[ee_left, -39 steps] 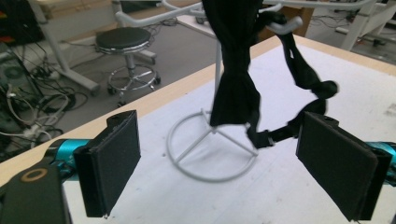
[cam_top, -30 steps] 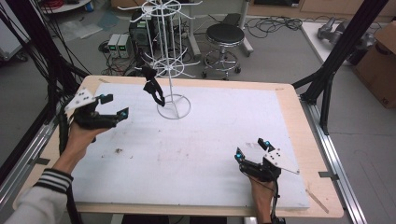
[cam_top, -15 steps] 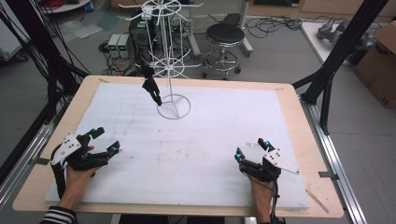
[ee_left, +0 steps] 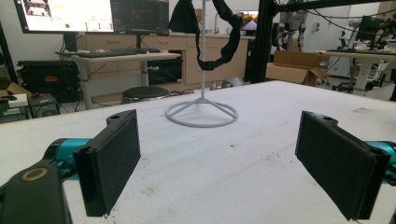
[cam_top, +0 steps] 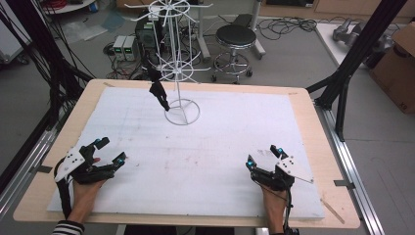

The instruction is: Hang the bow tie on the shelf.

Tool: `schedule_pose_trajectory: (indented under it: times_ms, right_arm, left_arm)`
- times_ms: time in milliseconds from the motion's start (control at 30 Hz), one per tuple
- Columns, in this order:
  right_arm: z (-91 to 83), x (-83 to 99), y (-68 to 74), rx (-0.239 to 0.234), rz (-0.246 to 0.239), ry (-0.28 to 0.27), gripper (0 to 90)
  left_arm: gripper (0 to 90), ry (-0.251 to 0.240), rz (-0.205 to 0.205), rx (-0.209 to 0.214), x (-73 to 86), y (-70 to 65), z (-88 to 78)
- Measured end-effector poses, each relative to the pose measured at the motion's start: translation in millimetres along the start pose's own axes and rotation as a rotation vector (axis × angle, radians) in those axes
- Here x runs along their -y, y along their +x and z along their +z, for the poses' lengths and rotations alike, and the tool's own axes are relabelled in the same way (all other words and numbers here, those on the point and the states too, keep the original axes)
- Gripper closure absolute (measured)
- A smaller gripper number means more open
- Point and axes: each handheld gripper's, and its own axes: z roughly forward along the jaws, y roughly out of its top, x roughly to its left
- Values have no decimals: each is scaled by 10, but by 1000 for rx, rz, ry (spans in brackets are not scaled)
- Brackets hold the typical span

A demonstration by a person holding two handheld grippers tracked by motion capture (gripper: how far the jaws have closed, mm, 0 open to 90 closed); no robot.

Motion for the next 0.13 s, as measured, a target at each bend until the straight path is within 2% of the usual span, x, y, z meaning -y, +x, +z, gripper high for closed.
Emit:
schedule_pose_trajectory:
  times_ms: [133]
  right_arm:
    - [0,-1,-4,-3,12,3,89]
  left_arm:
    - [143,0,-1,0,0,0,0]
